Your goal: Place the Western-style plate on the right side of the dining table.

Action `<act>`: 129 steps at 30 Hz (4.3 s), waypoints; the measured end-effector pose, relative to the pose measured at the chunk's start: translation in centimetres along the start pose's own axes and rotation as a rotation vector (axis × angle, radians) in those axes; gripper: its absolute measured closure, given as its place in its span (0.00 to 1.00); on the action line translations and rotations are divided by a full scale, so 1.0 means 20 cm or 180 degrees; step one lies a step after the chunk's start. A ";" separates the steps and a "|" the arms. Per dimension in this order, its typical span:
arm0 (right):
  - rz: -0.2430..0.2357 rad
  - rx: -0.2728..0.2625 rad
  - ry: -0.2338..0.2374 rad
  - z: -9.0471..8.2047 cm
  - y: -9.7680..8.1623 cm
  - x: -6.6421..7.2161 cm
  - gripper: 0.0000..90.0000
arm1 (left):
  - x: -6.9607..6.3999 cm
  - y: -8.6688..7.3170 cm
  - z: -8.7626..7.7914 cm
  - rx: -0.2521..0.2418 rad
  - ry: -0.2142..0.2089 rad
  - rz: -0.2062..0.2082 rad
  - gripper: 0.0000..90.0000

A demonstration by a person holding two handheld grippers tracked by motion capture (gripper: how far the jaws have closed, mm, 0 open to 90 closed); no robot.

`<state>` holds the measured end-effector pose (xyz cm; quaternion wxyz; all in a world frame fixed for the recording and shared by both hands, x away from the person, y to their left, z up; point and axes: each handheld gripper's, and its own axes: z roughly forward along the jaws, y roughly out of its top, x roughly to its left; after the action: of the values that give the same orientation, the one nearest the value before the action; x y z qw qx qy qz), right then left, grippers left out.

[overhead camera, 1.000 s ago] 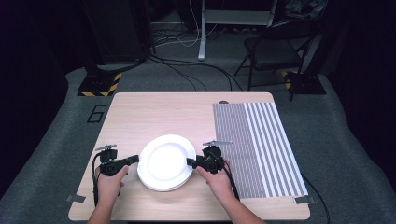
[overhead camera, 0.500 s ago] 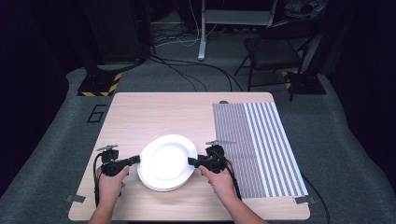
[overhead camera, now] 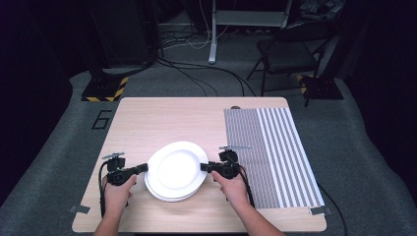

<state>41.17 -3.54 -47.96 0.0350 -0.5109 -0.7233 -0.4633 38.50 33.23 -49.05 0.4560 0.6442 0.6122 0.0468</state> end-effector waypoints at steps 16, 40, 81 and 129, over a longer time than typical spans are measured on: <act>0.0152 0.0160 0.0121 0.02 -0.03 0.00 0.73 | -0.01 0.00 0.00 -0.0021 0.0009 -0.0022 0.96; 0.0301 0.0086 0.0383 -0.07 -0.01 -0.06 0.83 | -0.05 -0.01 0.03 -0.0039 -0.0039 0.0121 0.83; 0.0382 -0.0129 0.0466 -0.17 -0.03 -0.12 0.84 | -0.13 -0.03 0.14 0.0072 -0.0279 0.0165 0.61; -0.0019 -0.0230 -0.0440 -0.12 -0.04 0.06 0.51 | -0.28 -0.08 0.12 0.0065 0.0039 0.0139 0.53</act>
<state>38.99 -4.49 -46.49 -0.0350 -0.5404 -0.7083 -0.4528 37.47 27.08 -48.71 0.4446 0.6617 0.6013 0.0544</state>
